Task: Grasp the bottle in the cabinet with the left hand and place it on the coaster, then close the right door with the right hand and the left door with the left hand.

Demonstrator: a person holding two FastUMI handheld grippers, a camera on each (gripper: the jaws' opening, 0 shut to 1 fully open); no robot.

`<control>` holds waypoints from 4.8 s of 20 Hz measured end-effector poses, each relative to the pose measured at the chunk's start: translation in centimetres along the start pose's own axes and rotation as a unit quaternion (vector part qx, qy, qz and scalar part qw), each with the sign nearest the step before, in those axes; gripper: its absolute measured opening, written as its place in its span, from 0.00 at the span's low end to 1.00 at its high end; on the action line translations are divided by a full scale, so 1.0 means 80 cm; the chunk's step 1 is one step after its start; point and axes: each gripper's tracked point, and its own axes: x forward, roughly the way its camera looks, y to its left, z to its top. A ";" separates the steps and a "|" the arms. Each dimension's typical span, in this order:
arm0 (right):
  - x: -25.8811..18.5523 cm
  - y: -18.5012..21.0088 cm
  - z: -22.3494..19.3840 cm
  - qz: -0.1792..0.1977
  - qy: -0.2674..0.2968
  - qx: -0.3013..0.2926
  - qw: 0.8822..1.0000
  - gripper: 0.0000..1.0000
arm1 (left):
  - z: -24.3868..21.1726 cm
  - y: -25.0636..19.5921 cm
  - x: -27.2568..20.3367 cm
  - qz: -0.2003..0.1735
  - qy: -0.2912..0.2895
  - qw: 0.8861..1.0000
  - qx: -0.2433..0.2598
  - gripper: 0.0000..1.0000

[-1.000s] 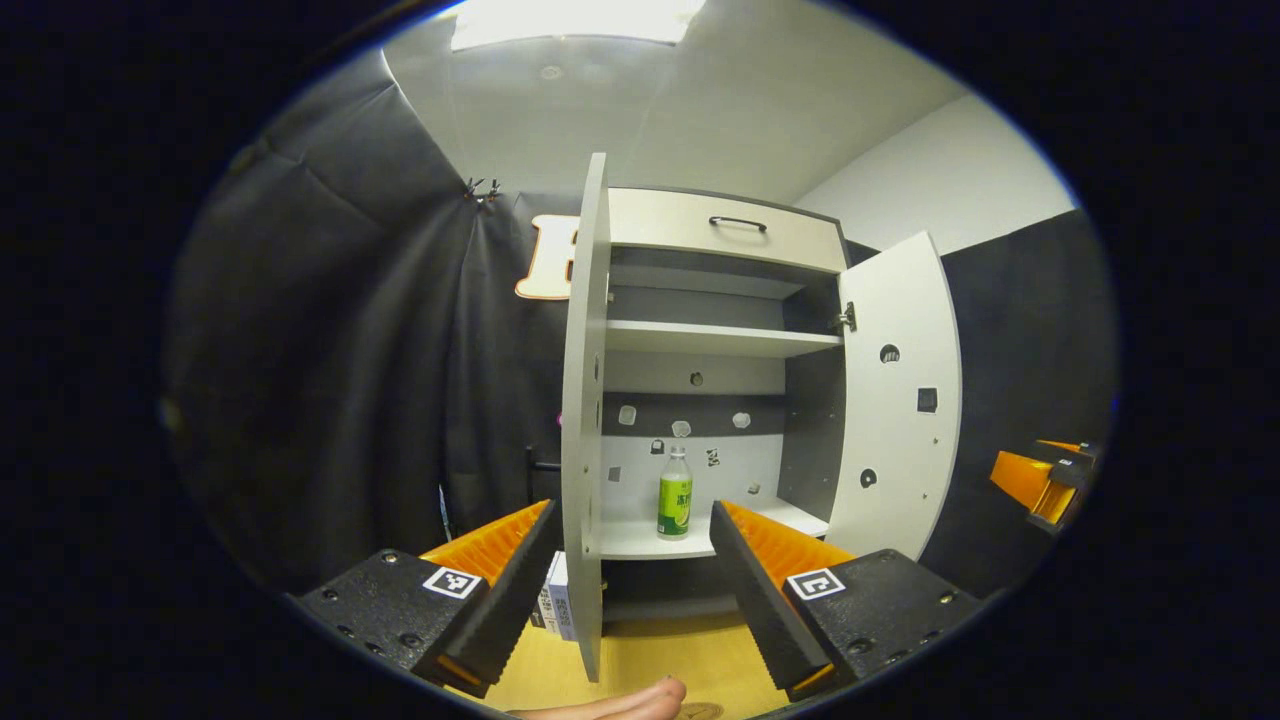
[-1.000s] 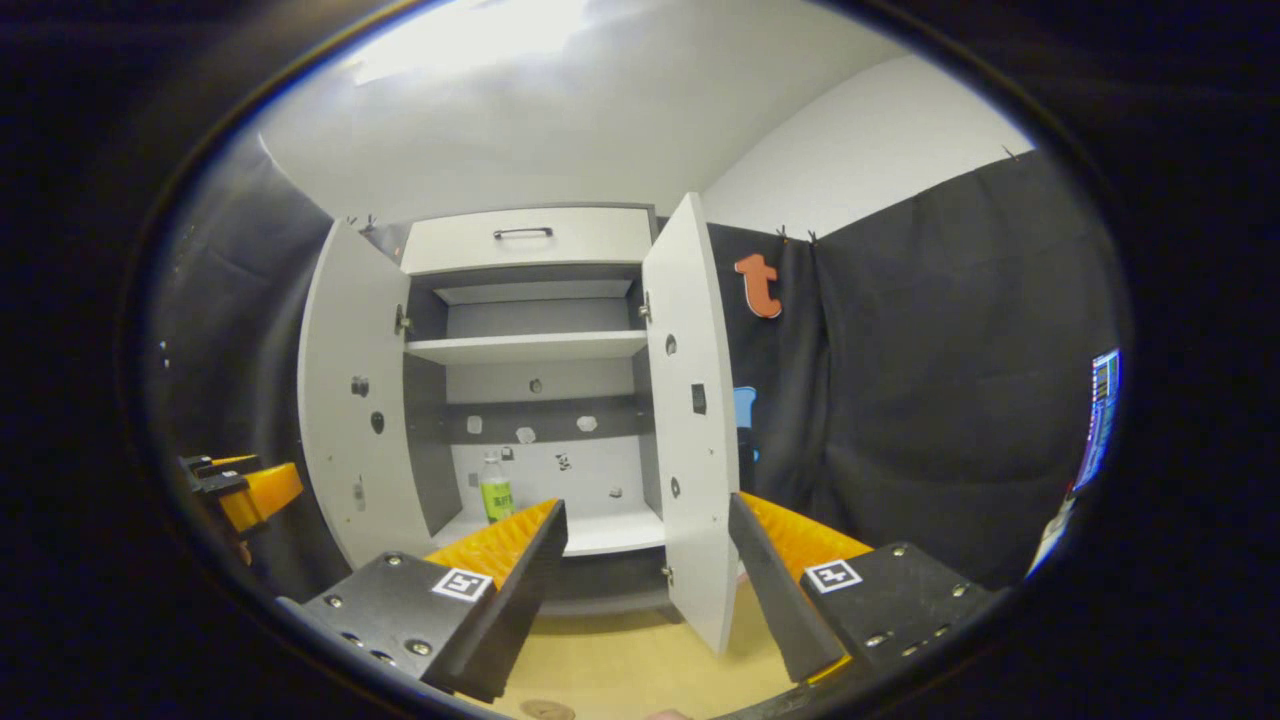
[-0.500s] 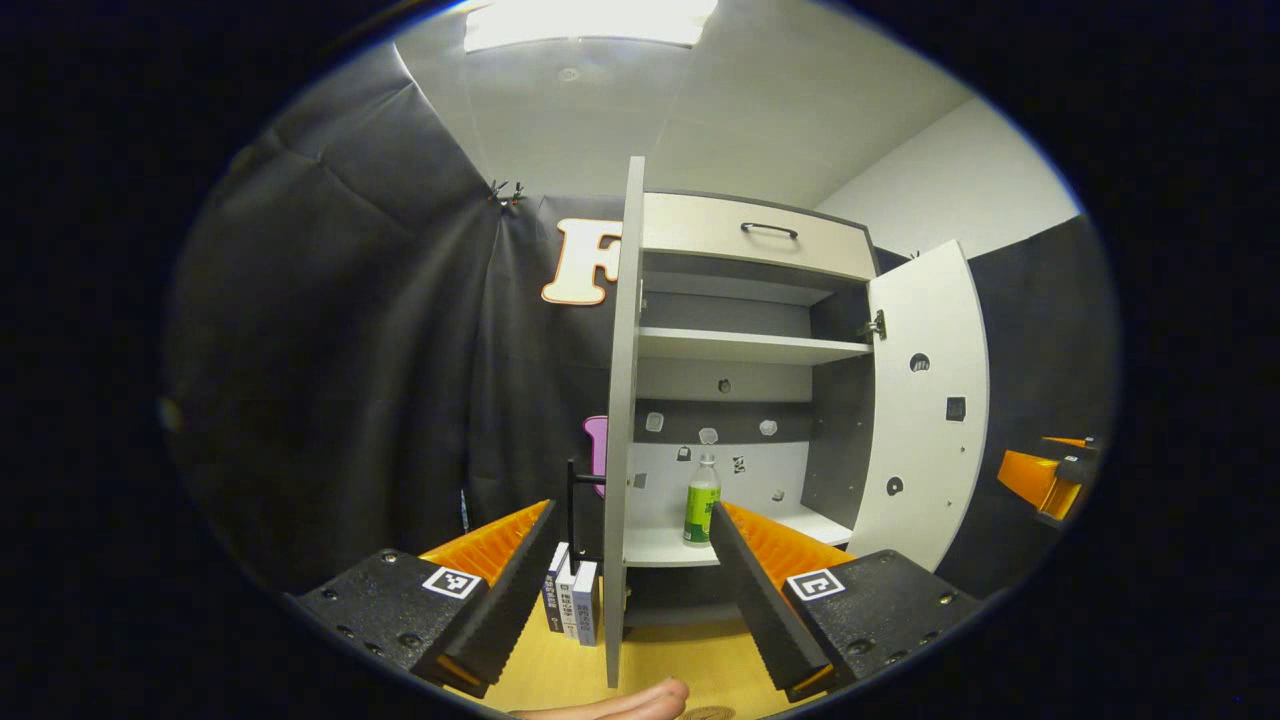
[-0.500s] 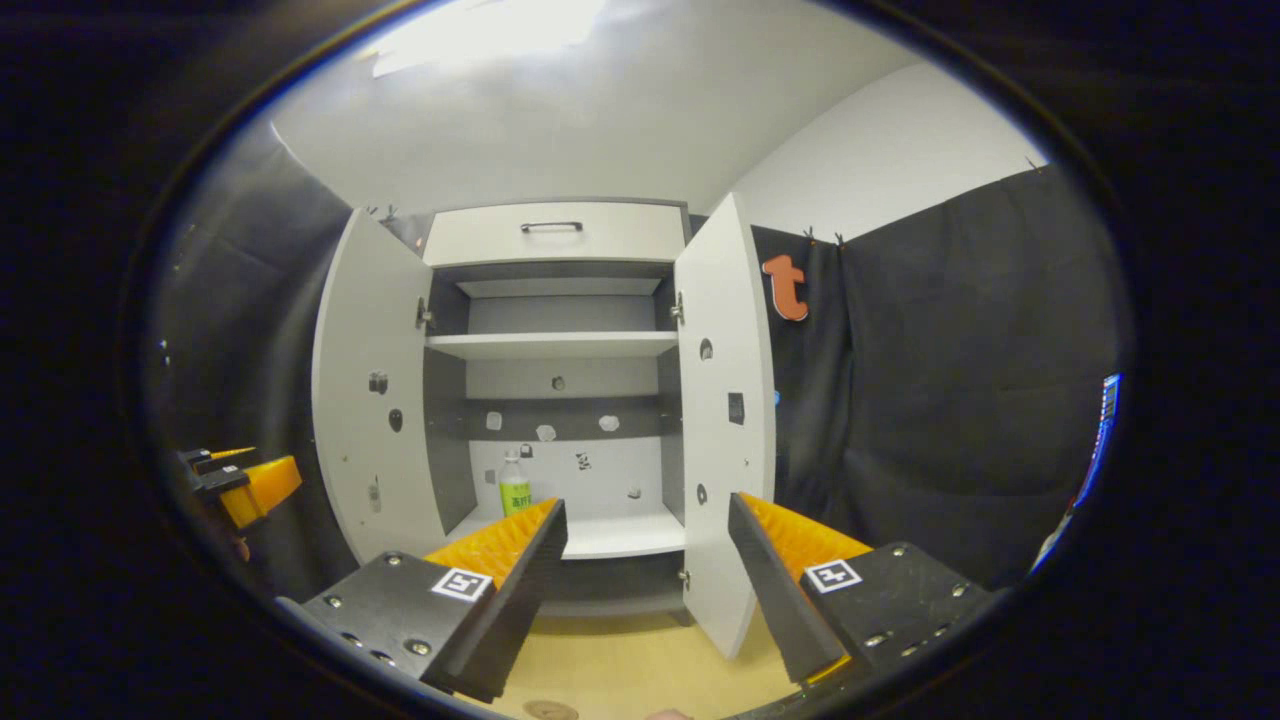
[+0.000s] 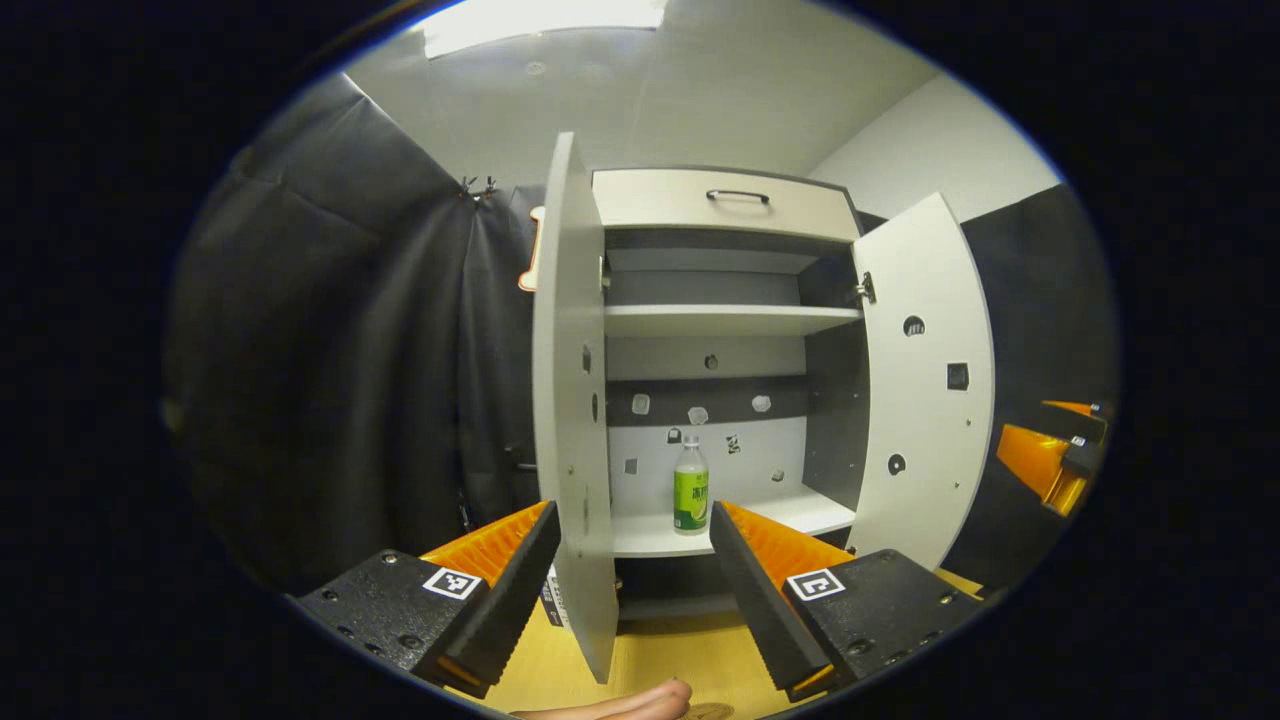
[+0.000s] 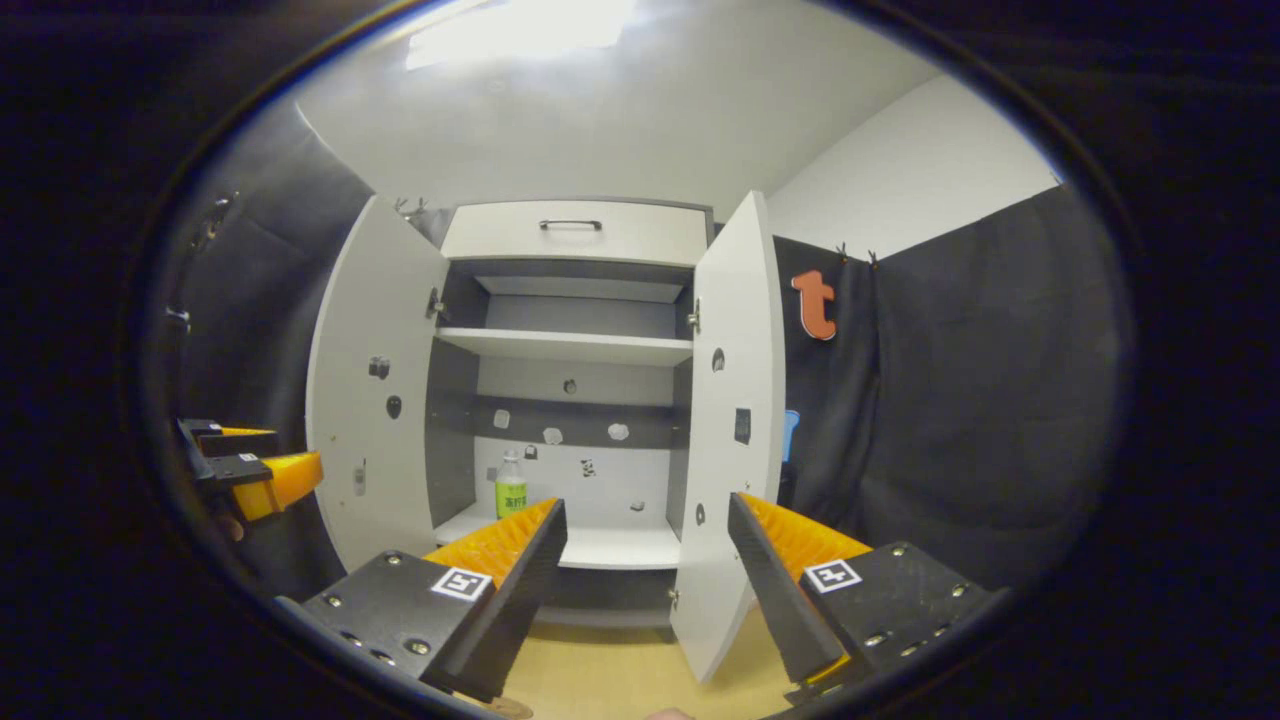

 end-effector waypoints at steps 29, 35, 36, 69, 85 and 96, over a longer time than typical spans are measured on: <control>0.158 -0.012 -0.046 -0.028 0.000 0.001 1.000 0.93 | -0.166 -0.103 0.475 -0.039 0.057 0.998 -0.015 0.95; 0.141 -0.013 -0.065 -0.039 0.016 -0.014 0.999 0.98 | -0.187 -0.090 0.503 -0.024 0.065 0.998 -0.006 0.80; 0.135 -0.013 -0.064 -0.036 0.012 -0.010 0.999 0.98 | -0.185 -0.089 0.498 -0.021 0.067 0.998 -0.002 0.80; -0.051 -0.047 -0.048 0.082 0.010 0.050 0.995 0.98 | -0.173 -0.106 -0.007 -0.035 0.067 0.996 -0.050 0.80; 0.021 -0.018 -0.096 0.078 0.041 0.076 0.993 0.98 | -0.435 -0.127 -0.051 -0.067 0.066 0.995 -0.012 0.80; 0.058 -0.032 -0.149 0.048 0.091 0.027 0.994 0.98 | -0.536 -0.123 -0.038 -0.095 0.156 0.983 0.010 0.83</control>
